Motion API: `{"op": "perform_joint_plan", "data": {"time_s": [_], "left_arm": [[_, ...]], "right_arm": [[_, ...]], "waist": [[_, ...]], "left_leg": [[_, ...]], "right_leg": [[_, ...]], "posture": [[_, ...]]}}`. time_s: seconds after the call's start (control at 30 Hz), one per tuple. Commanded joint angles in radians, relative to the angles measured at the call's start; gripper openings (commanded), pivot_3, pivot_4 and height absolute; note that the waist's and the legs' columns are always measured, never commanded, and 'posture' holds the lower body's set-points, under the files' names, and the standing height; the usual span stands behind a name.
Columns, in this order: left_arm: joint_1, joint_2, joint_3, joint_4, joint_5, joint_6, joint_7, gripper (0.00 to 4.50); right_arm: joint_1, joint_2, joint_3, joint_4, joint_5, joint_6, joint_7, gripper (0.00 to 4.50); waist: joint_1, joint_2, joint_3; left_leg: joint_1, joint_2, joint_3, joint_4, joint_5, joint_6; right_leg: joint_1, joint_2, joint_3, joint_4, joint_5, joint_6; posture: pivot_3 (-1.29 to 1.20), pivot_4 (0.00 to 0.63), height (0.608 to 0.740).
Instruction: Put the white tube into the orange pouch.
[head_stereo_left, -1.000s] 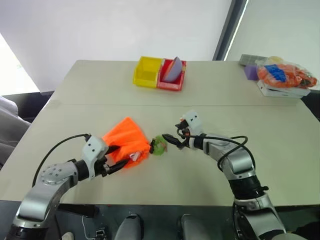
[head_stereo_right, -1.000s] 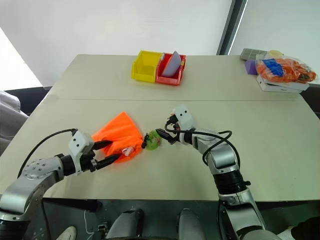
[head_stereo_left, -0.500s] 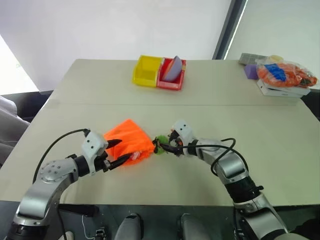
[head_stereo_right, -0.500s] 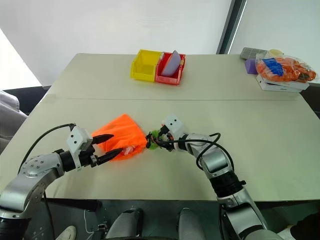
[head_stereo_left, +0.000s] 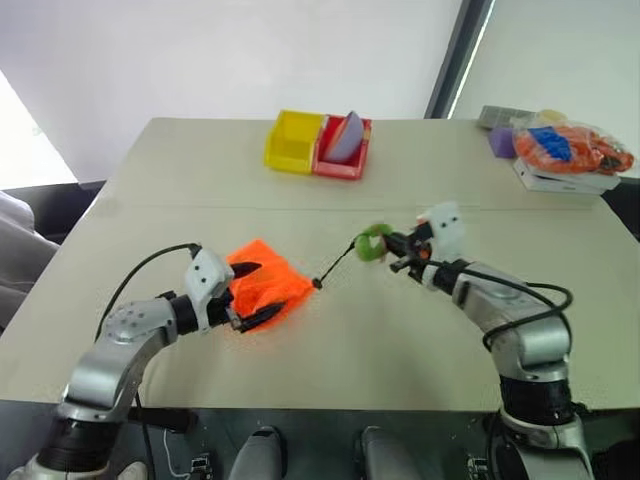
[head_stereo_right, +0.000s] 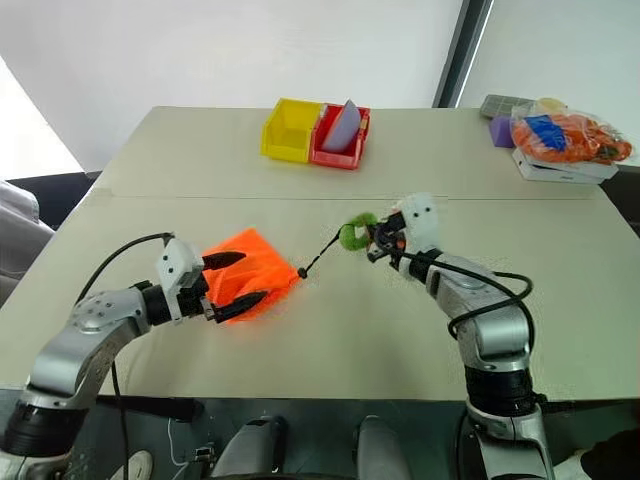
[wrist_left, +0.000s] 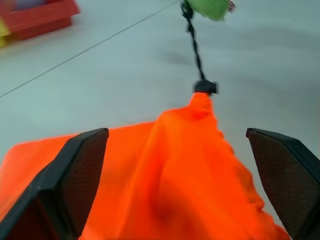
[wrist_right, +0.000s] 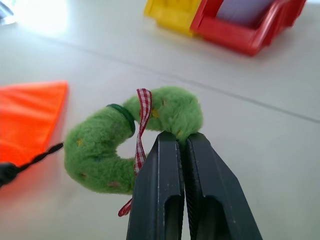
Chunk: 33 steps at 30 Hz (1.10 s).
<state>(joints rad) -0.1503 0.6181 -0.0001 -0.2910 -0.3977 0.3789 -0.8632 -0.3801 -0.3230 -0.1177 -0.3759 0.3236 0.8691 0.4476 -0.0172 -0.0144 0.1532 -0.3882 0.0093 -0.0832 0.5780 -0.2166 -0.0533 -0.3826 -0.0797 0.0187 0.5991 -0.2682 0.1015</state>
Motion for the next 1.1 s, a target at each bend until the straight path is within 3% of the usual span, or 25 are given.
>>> {"op": "perform_joint_plan", "data": {"time_s": [0.03, 0.2, 0.33, 0.5, 0.8, 1.1], "left_arm": [[-0.047, -0.002, -0.038, 0.018, 0.049, -0.071, -0.019, 4.47], [-0.103, -0.024, -0.096, 0.074, 0.087, -0.126, -0.048, 4.47], [-0.189, -0.11, 0.024, 0.174, -0.078, 0.03, 0.011, 4.47], [-0.255, -0.067, 0.083, 0.301, -0.2, 0.159, -0.122, 4.47], [-0.345, -0.016, -0.018, 0.413, -0.126, 0.12, -0.302, 4.47], [-0.443, -0.098, -0.108, 0.531, -0.056, 0.07, -0.362, 4.47]], "right_arm": [[-0.039, 0.022, -0.037, -0.068, 0.06, 0.007, -0.025, 0.0], [-0.058, 0.024, -0.036, -0.083, 0.092, -0.001, -0.045, 0.0], [-0.075, 0.028, -0.026, -0.077, 0.109, -0.012, -0.061, 0.0], [-0.088, 0.033, 0.01, -0.049, 0.099, -0.03, -0.073, 0.0], [-0.104, 0.037, 0.041, -0.026, 0.096, -0.057, -0.088, 0.0], [-0.106, 0.032, 0.06, -0.025, 0.095, -0.063, -0.097, 0.0]], "waist": [[0.0, 0.0, 0.0], [0.003, 0.001, 0.0], [0.004, 0.001, 0.0], [-0.006, 0.001, -0.001], [0.002, 0.001, 0.0], [0.003, 0.001, -0.001]], "left_leg": [[0.0, 0.0, 0.0, 0.0, 0.0, 0.0], [0.0, 0.0, 0.0, 0.0, 0.0, 0.0], [-0.001, 0.0, 0.0, 0.0, 0.0, 0.0], [0.0, 0.002, 0.0, 0.001, 0.0, 0.001], [0.0, 0.003, 0.0, 0.001, 0.0, 0.0], [-0.001, 0.003, 0.0, 0.001, 0.0, 0.001]], "right_leg": [[0.0, 0.0, 0.0, 0.0, 0.0, 0.0], [0.0, 0.0, 0.0, 0.0, 0.0, 0.0], [0.0, 0.0, 0.0, 0.0, 0.0, 0.0], [-0.001, 0.003, -0.001, 0.003, 0.001, 0.001], [-0.001, 0.004, 0.0, 0.003, 0.0, 0.0], [-0.002, 0.005, 0.0, 0.004, 0.001, 0.0]], "posture": [[0.0, 0.15, 0.74], [0.0, 0.15, 0.74], [0.0, 0.15, 0.74], [0.0, 0.15, 0.74], [0.0, 0.15, 0.74], [0.0, 0.15, 0.74]]}}
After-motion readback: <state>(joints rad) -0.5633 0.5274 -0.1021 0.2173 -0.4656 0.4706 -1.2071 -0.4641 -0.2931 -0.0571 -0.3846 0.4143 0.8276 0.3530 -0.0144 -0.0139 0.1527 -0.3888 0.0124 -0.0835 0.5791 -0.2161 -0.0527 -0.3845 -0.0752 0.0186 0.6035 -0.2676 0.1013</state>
